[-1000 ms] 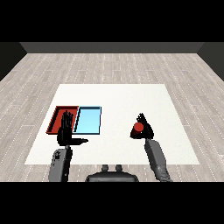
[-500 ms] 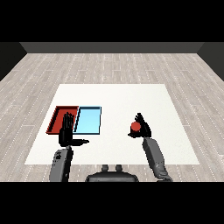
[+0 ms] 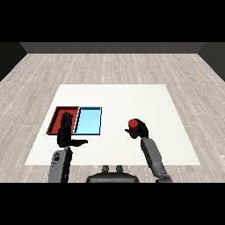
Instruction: Pick the red can and put it in the red box
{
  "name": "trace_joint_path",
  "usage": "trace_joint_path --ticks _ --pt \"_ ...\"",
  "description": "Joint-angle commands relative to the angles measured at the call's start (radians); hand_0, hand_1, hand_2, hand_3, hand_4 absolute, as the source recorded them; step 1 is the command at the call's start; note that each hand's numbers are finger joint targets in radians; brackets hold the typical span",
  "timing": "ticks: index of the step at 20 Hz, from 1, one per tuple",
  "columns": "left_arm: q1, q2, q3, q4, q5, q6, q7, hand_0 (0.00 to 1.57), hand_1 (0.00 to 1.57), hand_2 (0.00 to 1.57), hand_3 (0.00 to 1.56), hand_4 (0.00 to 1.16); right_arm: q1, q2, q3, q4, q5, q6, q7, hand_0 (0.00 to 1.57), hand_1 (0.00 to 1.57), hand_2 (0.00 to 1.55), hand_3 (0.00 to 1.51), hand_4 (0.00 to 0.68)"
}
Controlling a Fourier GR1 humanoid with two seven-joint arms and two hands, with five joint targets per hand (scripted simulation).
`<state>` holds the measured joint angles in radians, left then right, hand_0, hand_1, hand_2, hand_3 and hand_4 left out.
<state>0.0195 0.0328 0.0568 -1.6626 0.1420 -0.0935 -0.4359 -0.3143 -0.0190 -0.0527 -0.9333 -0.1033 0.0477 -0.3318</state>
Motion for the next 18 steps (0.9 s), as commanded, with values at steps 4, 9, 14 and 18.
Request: trace_joint_path --ticks 4,9,14,18 --pt "-0.033 -0.011 -0.001 0.066 -0.013 0.001 -0.049 0.00 0.00 0.00 0.00 0.00 0.015 -0.024 0.019 0.053 0.069 -0.029 -0.038 1.53 1.53 1.47 1.42 0.551" --pt "-0.009 0.043 0.037 0.019 0.035 -0.049 0.000 0.00 0.00 0.00 0.00 0.00 -0.036 0.018 0.044 0.048 0.076 -0.093 0.043 1.53 1.53 1.47 1.41 0.546" --pt "0.017 0.005 0.006 0.059 -0.008 -0.028 -0.085 0.00 0.00 0.00 0.00 0.00 0.037 -0.035 0.027 -0.065 0.071 -0.054 0.055 1.55 1.55 1.47 1.41 0.558" --pt "0.033 0.016 0.019 0.019 0.016 -0.033 -0.043 0.00 0.00 0.00 0.00 0.00 -0.043 -0.018 -0.010 -0.082 0.040 -0.077 0.020 1.54 1.54 1.47 1.39 0.581"
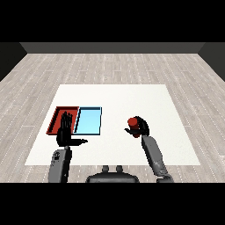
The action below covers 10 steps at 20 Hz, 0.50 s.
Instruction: Pick the red can and put it in the red box
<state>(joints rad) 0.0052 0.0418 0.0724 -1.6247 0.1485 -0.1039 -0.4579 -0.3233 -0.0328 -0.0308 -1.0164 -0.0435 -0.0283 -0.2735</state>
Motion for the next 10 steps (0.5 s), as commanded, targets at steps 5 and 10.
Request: trace_joint_path --ticks 5,10 --pt "0.029 0.003 -0.019 0.019 -0.010 -0.026 -0.020 0.00 0.00 0.00 0.00 0.00 0.154 -0.015 0.054 -0.380 -0.012 0.006 0.089 1.54 1.54 1.46 1.38 0.582" --pt "0.022 -0.011 -0.045 -0.062 -0.044 0.023 0.038 0.00 0.00 0.00 0.00 0.00 0.136 -0.025 0.020 -0.419 -0.032 0.008 0.097 1.52 1.52 1.46 1.38 0.608"
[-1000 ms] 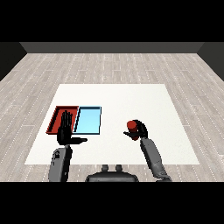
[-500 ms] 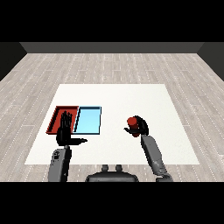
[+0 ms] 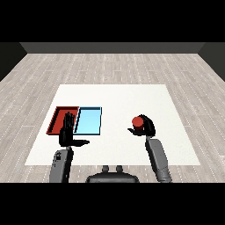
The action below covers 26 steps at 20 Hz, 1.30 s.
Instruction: Pick the red can and put it in the red box
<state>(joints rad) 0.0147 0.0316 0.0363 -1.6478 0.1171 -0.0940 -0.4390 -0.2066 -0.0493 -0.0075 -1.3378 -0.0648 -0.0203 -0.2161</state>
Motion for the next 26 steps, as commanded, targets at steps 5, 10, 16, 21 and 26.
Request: trace_joint_path --ticks 5,10,16,21,26 --pt "-0.091 -0.021 -0.075 -0.049 -0.022 0.016 0.137 0.00 0.00 0.00 0.00 0.00 0.064 -0.068 -0.052 -0.270 -0.110 0.090 0.021 1.51 1.51 1.46 1.40 0.643" --pt "-0.060 -0.031 -0.196 -0.097 -0.087 0.079 0.213 0.00 0.00 0.00 0.00 0.00 0.113 -0.029 -0.019 -0.405 -0.088 0.043 0.051 1.44 1.44 1.40 1.38 0.628" --pt "-0.098 -0.031 -0.266 -0.093 -0.120 0.149 0.255 0.00 0.00 0.00 0.00 0.00 -0.151 0.048 0.293 -0.151 -0.001 -0.353 0.008 1.44 1.44 1.40 1.38 0.628" --pt "-0.111 -0.032 -0.338 -0.036 -0.134 0.216 0.254 0.00 0.00 0.00 0.00 0.00 -0.139 0.049 0.364 -0.210 -0.021 -0.424 -0.024 1.42 1.42 1.41 1.39 0.627" --pt "-0.183 -0.032 -0.337 0.059 -0.117 0.231 0.265 0.00 0.00 0.00 0.00 0.00 -0.075 0.049 0.348 -0.214 -0.048 -0.352 -0.089 1.45 1.45 1.43 1.40 0.611"
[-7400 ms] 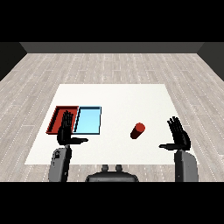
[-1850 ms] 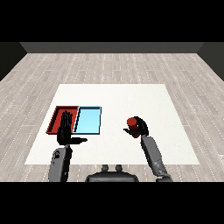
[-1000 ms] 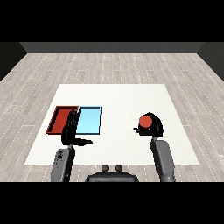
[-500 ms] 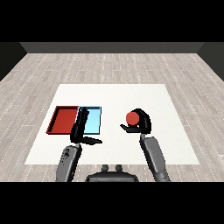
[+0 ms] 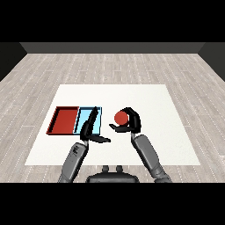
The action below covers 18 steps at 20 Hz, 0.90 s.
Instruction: Pick the red can and put it in the red box
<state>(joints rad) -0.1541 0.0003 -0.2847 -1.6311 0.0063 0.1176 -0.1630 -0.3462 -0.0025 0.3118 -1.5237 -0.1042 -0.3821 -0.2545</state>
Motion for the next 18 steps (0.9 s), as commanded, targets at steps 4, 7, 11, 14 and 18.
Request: trace_joint_path --ticks 4,7,11,14,18 --pt "0.016 0.000 -0.137 0.103 0.020 0.110 -0.061 0.00 0.00 0.00 0.00 0.00 -0.015 0.002 -0.002 -0.010 -0.001 0.022 -0.025 1.44 1.44 1.44 1.40 0.624" --pt "-0.044 0.000 -0.053 0.201 0.031 0.049 -0.093 0.00 0.00 0.00 0.00 0.00 -0.014 0.002 -0.007 0.055 -0.030 0.046 -0.090 1.45 1.45 1.44 1.40 0.647" --pt "-0.050 0.000 -0.087 0.239 0.093 0.070 -0.110 0.00 0.00 0.00 0.00 0.00 -0.035 0.002 0.053 0.057 -0.040 -0.026 -0.083 1.47 1.47 1.44 1.39 0.658" --pt "0.022 0.009 -0.127 0.089 0.059 0.072 -0.009 0.00 0.00 0.00 0.00 0.00 -0.013 0.002 0.061 -0.026 0.012 -0.019 -0.030 1.46 1.46 1.44 1.39 0.653" --pt "-0.123 0.000 -0.127 0.318 0.148 0.126 -0.119 0.00 0.00 0.00 0.00 0.00 -0.027 0.002 0.091 0.028 -0.020 -0.037 -0.080 1.46 1.46 1.43 1.39 0.663"
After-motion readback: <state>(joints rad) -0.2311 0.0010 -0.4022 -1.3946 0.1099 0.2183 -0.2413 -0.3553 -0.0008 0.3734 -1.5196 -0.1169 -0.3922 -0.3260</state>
